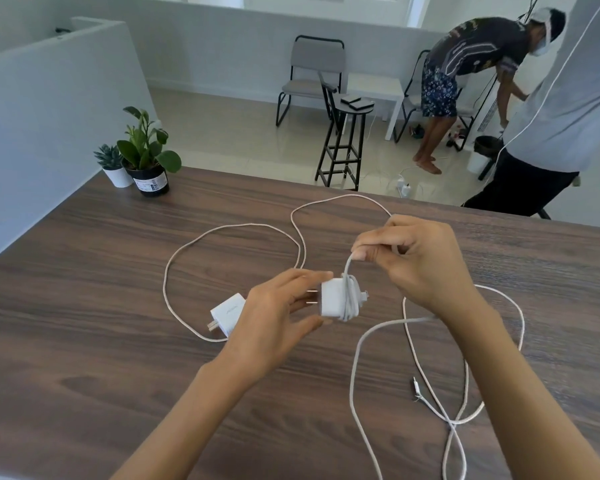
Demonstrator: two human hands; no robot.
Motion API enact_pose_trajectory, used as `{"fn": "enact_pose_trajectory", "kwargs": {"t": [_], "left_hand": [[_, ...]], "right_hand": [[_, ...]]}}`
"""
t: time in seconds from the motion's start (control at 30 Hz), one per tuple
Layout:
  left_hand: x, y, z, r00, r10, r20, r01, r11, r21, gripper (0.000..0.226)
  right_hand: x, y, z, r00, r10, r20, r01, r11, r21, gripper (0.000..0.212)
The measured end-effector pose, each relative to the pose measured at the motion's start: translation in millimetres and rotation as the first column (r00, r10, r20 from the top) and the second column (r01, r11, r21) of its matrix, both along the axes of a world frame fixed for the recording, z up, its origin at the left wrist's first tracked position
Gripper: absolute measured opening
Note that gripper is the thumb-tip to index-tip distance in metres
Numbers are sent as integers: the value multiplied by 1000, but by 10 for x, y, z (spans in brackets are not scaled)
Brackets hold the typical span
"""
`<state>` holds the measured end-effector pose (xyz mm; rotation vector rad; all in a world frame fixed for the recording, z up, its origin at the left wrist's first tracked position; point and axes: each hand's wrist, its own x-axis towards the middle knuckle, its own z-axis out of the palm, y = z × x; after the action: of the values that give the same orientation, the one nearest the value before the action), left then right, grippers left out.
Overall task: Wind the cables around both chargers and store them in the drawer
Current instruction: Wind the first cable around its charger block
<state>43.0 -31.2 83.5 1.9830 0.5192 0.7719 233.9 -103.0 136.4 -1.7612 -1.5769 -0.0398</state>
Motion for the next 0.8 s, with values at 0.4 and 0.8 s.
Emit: {"fn": "enact_pose_trajectory", "kwargs": {"t": [0.4,0.8], "left_hand": [[-135,-80,98,996,-2,86,13,991,-133,57],[-140,-28,258,964,99,246,-16,948,-319,54]], "right_hand": [[-17,61,-279,755,96,-649,-214,971,-106,15],[-199,21,-546,512,50,-858,-279,954,-111,17]]}}
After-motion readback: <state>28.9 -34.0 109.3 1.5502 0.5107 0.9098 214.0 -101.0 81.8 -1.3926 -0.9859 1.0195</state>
